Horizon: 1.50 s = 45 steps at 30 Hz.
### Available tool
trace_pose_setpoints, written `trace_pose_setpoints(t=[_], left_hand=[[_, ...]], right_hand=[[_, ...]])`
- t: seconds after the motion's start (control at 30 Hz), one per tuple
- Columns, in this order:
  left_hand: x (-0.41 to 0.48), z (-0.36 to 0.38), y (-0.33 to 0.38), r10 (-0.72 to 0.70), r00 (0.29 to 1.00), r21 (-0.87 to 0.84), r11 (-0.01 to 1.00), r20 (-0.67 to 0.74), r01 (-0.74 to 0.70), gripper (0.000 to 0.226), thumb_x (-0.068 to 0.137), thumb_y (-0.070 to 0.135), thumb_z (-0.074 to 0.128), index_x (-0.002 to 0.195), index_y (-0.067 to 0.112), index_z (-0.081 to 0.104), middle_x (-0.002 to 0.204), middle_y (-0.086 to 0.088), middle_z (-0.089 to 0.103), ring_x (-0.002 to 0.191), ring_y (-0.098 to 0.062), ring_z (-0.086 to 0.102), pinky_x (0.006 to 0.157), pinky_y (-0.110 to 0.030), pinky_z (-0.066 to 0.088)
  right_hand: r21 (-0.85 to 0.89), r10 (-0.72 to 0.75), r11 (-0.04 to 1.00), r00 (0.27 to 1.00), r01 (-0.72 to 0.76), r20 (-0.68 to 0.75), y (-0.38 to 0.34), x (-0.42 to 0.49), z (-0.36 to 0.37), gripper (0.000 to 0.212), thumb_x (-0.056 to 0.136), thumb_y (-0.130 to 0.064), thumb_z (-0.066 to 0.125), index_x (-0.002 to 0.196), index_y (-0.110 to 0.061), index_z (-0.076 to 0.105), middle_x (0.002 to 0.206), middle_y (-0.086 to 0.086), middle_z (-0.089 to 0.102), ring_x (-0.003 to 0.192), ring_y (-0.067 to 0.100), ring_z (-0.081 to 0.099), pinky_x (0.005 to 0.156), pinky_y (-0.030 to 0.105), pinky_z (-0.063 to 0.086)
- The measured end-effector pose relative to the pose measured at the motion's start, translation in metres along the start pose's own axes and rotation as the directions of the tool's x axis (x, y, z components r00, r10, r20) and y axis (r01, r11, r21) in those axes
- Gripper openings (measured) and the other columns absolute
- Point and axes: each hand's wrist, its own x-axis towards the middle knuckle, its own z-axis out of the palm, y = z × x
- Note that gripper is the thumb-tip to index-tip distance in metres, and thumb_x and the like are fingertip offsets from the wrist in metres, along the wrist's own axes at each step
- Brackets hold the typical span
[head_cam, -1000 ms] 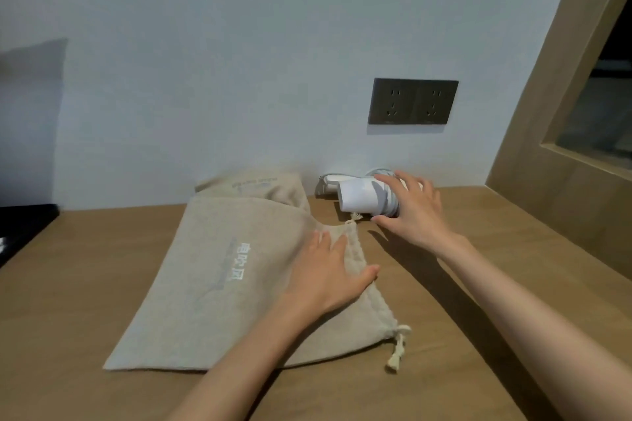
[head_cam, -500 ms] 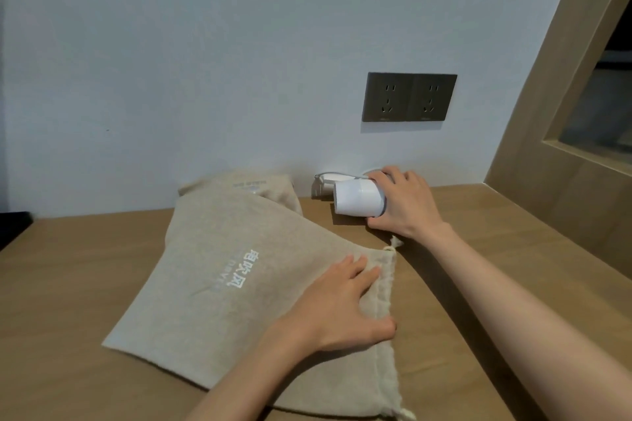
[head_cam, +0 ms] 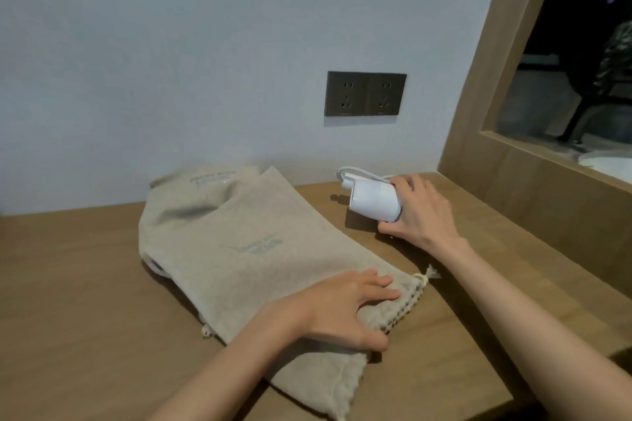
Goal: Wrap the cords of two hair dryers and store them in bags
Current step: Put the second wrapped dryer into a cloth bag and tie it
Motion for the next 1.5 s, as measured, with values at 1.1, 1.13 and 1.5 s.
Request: trace_pose_setpoints(t=[1.1, 1.13, 1.5], left_hand=[[-0.012, 0.014, 0.017, -0.104, 0.953, 0.302, 0.934, -0.285, 0.192, 0.059, 0.079, 0.07, 0.045, 0.135, 0.052, 0.039, 0.147, 0.012, 0.031, 0.134, -0.015, 0.023, 0.111, -0.042, 0.019], [-0.012, 0.014, 0.017, -0.115, 0.95, 0.308, 0.929, -0.292, 0.207, 0.06, 0.079, 0.072, 0.044, 0.135, 0.052, 0.039, 0.145, 0.011, 0.034, 0.131, -0.015, 0.027, 0.107, -0.039, 0.024], [-0.004, 0.014, 0.025, -0.109, 0.964, 0.283, 0.943, -0.243, 0.178, 0.053, 0.085, 0.06, 0.045, 0.136, 0.048, 0.042, 0.15, 0.012, 0.037, 0.129, -0.014, 0.034, 0.103, -0.035, 0.035]], right_hand=[[-0.169, 0.096, 0.982, 0.993, -0.083, 0.07, 0.056, -0.098, -0.054, 0.09, 0.063, -0.074, 0.067, 0.135, -0.027, 0.04, 0.128, 0.006, 0.034, 0.107, 0.023, 0.045, 0.087, 0.037, 0.047], [-0.17, 0.084, 0.983, 0.992, -0.067, 0.093, 0.057, -0.098, -0.057, 0.091, 0.063, -0.074, 0.067, 0.136, -0.028, 0.038, 0.128, 0.006, 0.033, 0.106, 0.022, 0.045, 0.086, 0.036, 0.047], [-0.255, 0.18, 0.955, 0.979, -0.15, 0.1, 0.051, -0.099, -0.062, 0.088, 0.07, -0.062, 0.069, 0.14, -0.026, 0.03, 0.131, 0.004, 0.041, 0.105, 0.027, 0.056, 0.077, 0.037, 0.051]])
